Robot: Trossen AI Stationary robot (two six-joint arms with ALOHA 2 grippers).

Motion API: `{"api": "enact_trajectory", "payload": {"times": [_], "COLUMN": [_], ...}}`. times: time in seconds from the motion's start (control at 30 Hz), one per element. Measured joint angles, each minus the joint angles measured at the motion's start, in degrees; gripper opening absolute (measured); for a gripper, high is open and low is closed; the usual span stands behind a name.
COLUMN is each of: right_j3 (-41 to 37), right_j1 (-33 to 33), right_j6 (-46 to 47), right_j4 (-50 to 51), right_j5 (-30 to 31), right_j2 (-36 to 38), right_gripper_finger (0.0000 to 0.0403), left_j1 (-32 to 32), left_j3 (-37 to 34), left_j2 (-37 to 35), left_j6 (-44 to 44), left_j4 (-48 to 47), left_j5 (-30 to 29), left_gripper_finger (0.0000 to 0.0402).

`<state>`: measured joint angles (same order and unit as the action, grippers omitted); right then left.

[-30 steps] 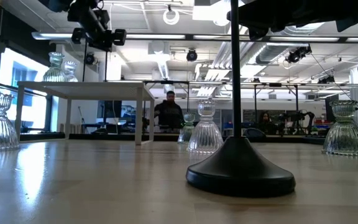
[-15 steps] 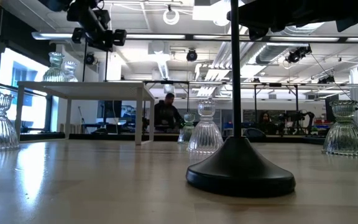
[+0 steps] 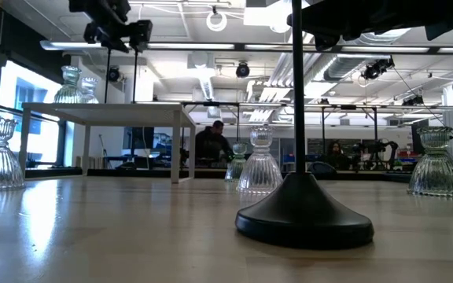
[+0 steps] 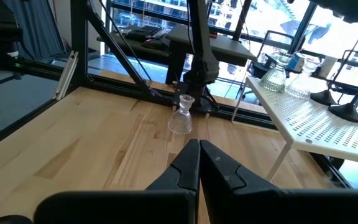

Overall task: Pick & Place candle stick holders
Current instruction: Put the left transparent candle holder on the shelf aligned with the transparent candle holder

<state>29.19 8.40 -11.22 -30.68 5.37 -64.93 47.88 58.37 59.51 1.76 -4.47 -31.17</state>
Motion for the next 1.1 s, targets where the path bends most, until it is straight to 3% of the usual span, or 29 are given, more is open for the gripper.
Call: {"api": "enact_trajectory", "payload": {"times": [0.23, 0.4, 0.57, 0.73, 0.87, 1.1], "right_j3": [0.0, 0.0, 0.0, 0.0, 0.0, 0.0], "right_j1": [0.0, 0.0, 0.0, 0.0, 0.0, 0.0], "right_j6": [0.0, 0.0, 0.1, 0.2, 0.9, 2.2], "right_j4": [0.0, 0.0, 0.0, 0.5, 1.6, 1.9], "right_j5": [0.0, 0.0, 0.0, 0.0, 0.1, 0.2], "right_j2": [0.0, 0.0, 0.0, 0.0, 0.0, 0.0], "right_gripper_finger": [0.0001, 0.0002, 0.0002, 0.0001, 0.0001, 0.0001], "left_j1": [0.0, 0.0, -5.2, -19.8, -36.2, -60.2], "left_j3": [0.0, 0.0, 0.0, 0.0, -2.4, -17.0], "left_j2": [-3.8, -7.1, -11.9, -15.1, -15.1, -13.8], "left_j6": [0.0, -1.3, -5.8, -11.5, -11.6, -14.1], "left_j4": [-0.7, -2.6, -6.8, -14.3, -15.4, 0.5], "left_j5": [2.8, 8.2, 14.3, 15.2, 9.3, -2.3], "left_gripper_finger": [0.0207, 0.0204, 0.0160, 0.0073, 0.0010, 0.0011]}}
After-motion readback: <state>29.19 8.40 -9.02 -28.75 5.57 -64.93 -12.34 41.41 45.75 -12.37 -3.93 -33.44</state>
